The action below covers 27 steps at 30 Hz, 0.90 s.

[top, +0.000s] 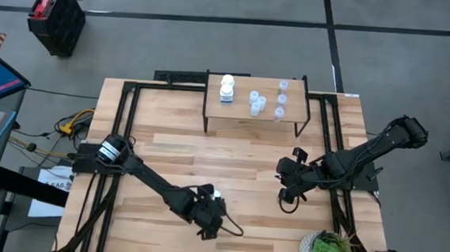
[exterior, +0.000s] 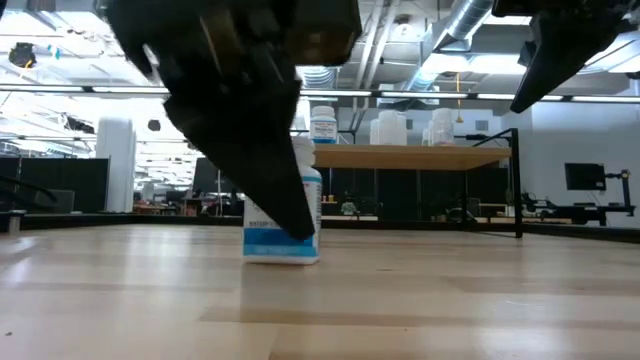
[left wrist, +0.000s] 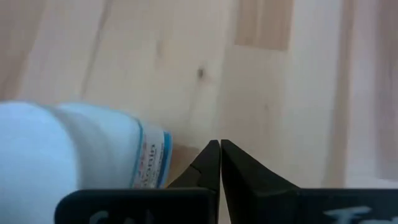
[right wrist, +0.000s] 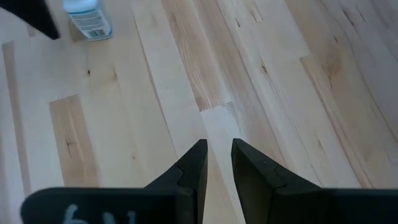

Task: Pick and place medicine bottles onto shelf by color
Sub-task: Put the opaque medicine bottle onto the left side of the shelf

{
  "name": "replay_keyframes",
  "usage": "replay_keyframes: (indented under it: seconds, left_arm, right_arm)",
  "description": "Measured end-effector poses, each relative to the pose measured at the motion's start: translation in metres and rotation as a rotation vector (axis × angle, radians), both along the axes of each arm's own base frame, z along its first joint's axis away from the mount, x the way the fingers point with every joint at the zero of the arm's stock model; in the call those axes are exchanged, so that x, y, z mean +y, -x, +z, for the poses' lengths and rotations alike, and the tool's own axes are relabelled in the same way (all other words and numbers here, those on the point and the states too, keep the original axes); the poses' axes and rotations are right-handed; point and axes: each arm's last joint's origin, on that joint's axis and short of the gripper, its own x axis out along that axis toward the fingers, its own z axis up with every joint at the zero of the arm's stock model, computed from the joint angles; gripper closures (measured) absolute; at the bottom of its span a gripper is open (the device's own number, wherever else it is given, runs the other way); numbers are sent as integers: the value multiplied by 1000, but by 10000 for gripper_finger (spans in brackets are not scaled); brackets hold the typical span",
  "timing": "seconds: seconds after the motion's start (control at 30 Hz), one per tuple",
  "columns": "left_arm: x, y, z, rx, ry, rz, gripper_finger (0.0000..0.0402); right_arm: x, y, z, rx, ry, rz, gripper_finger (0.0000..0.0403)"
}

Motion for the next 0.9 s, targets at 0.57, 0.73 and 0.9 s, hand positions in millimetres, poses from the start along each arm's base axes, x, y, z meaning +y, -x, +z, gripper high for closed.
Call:
replay_keyframes:
  seconds: [0.57,0.73,0.9]
  left_arm:
    - [47,-23,-8,28,-100,-34,401]
    - [57,-26,-8,32,-110,-28,401]
    - [62,-29,-8,28,-97,-16,401]
  right_arm:
    - [0,0,0,5,1,1,306]
    - [-1,1,0,16,7,1,306]
    - [-1,2,-1,21,9,1,306]
